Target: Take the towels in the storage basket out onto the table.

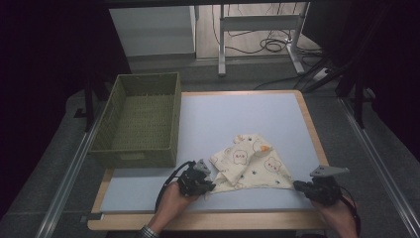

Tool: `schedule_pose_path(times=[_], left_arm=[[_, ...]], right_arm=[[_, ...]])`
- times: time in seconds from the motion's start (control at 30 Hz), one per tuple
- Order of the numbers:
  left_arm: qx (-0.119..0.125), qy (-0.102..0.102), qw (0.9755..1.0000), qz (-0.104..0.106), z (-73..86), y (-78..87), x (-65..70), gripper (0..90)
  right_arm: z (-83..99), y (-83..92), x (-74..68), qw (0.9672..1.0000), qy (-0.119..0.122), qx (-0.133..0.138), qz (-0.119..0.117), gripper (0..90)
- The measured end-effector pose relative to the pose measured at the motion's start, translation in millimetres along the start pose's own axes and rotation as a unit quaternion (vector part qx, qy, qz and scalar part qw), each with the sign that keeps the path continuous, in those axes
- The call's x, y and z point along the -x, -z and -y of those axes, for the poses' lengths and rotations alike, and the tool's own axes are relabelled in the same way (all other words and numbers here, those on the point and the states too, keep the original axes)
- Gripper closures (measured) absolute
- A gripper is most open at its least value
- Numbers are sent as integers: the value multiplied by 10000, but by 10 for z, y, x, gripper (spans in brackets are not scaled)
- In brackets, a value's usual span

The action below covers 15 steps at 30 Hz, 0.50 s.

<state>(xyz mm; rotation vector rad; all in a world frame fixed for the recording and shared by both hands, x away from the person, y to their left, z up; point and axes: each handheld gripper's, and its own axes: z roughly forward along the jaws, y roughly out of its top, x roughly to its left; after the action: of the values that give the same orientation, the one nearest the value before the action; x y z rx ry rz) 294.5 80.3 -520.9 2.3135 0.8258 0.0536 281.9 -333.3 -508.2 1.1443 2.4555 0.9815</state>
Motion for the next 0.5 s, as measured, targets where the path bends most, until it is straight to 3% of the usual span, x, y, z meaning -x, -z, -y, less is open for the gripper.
schedule_pose_path(times=[0.07, 0.2, 0.33, 0.5], left_arm=[[62, -1, 9998, -193, -56, 50, -47, 699], [188, 10, 9990, -398, -234, 86, -135, 661], [258, 103, 9973, -686, -485, 58, -293, 647], [137, 215, 9963, -817, -621, -66, -428, 606]], right_arm=[[-27, 57, -19, 9999, 24, 108, 42, 753], [-202, 79, 72, 9996, -19, 269, 103, 734], [-485, -85, 252, 9993, -38, 310, 199, 734], [-674, -261, 377, 9994, -82, 263, 216, 732]])
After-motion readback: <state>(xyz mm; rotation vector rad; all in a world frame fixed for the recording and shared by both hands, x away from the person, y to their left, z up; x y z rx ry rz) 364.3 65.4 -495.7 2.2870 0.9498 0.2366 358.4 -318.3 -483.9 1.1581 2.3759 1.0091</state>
